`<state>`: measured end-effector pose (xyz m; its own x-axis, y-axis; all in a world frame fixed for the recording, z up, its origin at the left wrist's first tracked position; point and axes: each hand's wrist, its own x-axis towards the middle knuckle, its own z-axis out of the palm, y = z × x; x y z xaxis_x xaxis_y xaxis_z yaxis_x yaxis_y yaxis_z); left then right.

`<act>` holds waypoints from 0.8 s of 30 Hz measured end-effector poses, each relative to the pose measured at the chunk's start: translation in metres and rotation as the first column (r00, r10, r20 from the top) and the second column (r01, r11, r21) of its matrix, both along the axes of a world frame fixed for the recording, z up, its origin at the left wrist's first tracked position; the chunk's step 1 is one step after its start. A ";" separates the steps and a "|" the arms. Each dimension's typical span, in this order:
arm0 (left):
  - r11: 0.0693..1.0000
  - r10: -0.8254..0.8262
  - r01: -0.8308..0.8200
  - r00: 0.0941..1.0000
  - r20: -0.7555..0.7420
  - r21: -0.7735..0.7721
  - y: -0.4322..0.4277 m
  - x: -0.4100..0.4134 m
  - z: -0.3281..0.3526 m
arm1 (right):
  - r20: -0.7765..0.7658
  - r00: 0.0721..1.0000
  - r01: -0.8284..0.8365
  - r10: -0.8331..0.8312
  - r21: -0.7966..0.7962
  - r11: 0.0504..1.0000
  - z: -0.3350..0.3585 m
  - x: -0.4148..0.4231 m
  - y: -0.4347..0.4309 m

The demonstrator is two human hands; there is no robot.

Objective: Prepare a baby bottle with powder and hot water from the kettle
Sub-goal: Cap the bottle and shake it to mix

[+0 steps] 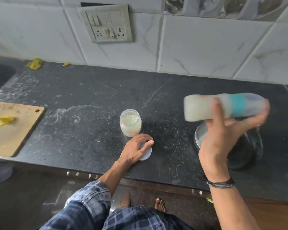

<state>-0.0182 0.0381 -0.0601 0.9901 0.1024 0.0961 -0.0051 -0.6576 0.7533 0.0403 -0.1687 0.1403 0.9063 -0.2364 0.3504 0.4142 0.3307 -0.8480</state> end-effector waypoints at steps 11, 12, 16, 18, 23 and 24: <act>1.000 0.003 -0.004 1.000 0.030 0.027 0.004 0.001 -0.010 | -0.080 0.989 -0.132 0.121 -0.153 0.979 -0.005 -0.011 0.015; 1.000 0.002 -0.002 1.000 0.031 0.026 0.005 0.001 -0.010 | -0.073 0.987 -0.156 0.145 -0.178 0.972 -0.006 -0.013 0.014; 0.999 -0.009 0.008 1.000 0.027 0.031 0.003 0.003 -0.009 | -0.050 0.996 0.077 -0.073 0.072 0.994 -0.003 -0.006 0.011; 1.000 -0.005 0.004 1.000 0.028 0.029 0.004 0.002 -0.010 | -0.040 0.999 0.019 -0.020 -0.035 0.999 -0.004 -0.009 0.018; 0.999 -0.016 0.015 0.999 0.033 0.032 0.003 0.002 -0.009 | 0.015 1.000 0.020 -0.020 -0.043 0.999 -0.003 -0.009 0.010; 0.999 -0.013 0.012 0.999 0.029 0.034 0.002 0.002 -0.009 | 0.015 0.997 0.071 -0.071 0.003 0.997 -0.003 -0.008 0.010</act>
<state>-0.0159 0.0405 -0.0687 0.9880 0.0859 0.1285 -0.0356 -0.6823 0.7302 0.0327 -0.1583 0.1377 0.8817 -0.3009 0.3634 0.4495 0.3017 -0.8408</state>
